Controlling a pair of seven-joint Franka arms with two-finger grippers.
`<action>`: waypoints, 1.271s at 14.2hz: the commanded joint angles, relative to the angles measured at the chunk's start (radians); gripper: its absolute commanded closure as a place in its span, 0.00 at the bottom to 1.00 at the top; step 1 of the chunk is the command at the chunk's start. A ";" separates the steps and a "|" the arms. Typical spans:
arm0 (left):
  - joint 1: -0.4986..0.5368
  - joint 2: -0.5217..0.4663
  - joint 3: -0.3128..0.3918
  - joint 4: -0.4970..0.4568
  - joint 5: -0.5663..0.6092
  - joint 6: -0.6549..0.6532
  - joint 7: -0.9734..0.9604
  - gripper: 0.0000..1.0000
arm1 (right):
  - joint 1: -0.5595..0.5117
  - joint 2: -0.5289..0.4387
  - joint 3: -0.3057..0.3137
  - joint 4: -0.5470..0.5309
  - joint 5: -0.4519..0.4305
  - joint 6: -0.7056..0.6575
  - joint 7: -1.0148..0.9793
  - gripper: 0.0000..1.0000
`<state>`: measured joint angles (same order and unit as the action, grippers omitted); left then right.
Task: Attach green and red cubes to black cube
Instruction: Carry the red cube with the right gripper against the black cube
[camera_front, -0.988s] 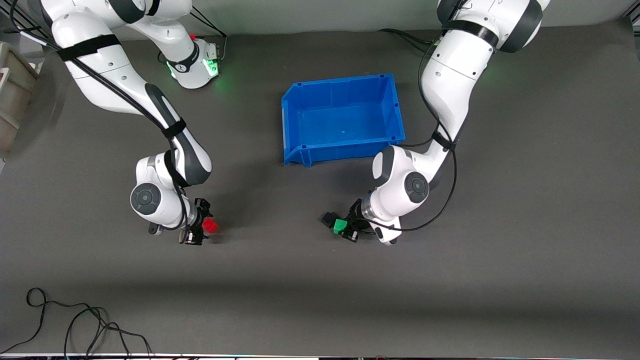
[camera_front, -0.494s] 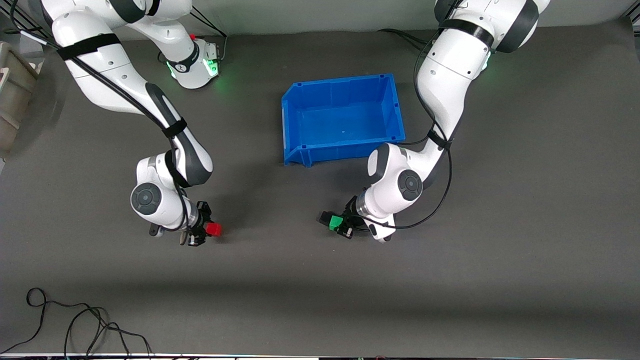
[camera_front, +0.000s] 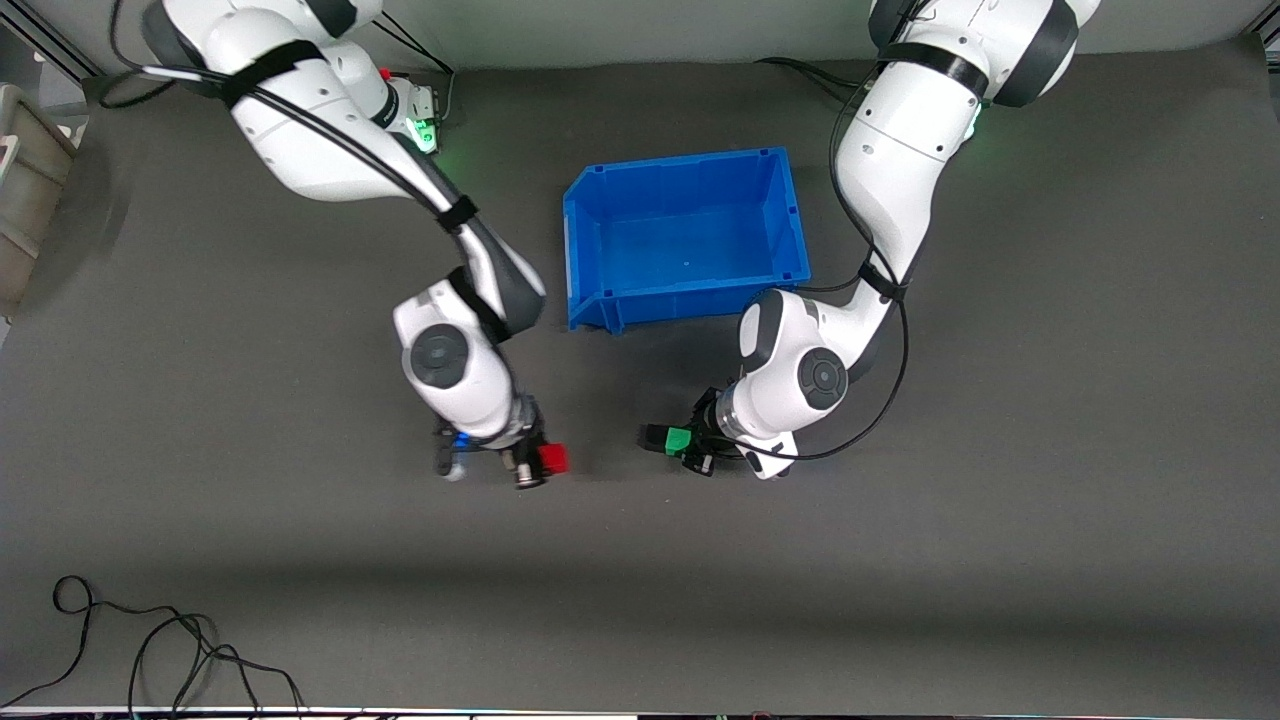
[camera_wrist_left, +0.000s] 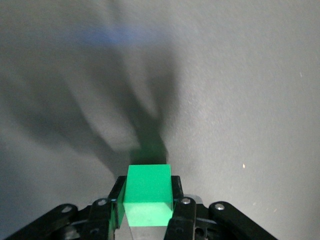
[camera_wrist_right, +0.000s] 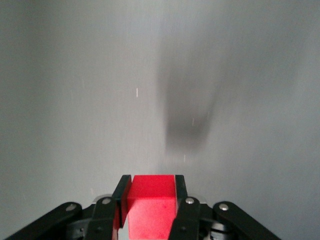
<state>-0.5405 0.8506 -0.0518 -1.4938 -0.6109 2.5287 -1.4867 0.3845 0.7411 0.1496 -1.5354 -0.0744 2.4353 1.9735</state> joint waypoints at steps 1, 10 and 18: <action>0.007 -0.010 0.010 0.007 0.005 -0.021 -0.128 0.81 | 0.017 0.112 0.024 0.132 -0.021 -0.010 0.027 0.74; 0.001 -0.016 0.013 0.021 0.008 0.056 -0.349 0.81 | 0.085 0.254 0.025 0.299 -0.015 0.027 0.142 0.74; -0.013 -0.013 0.015 0.024 0.032 0.076 -0.380 0.07 | 0.100 0.254 0.033 0.297 -0.013 0.073 0.176 0.70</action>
<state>-0.5386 0.8445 -0.0410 -1.4698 -0.6052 2.5934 -1.8314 0.4681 0.9807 0.1815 -1.2685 -0.0767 2.4973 2.1099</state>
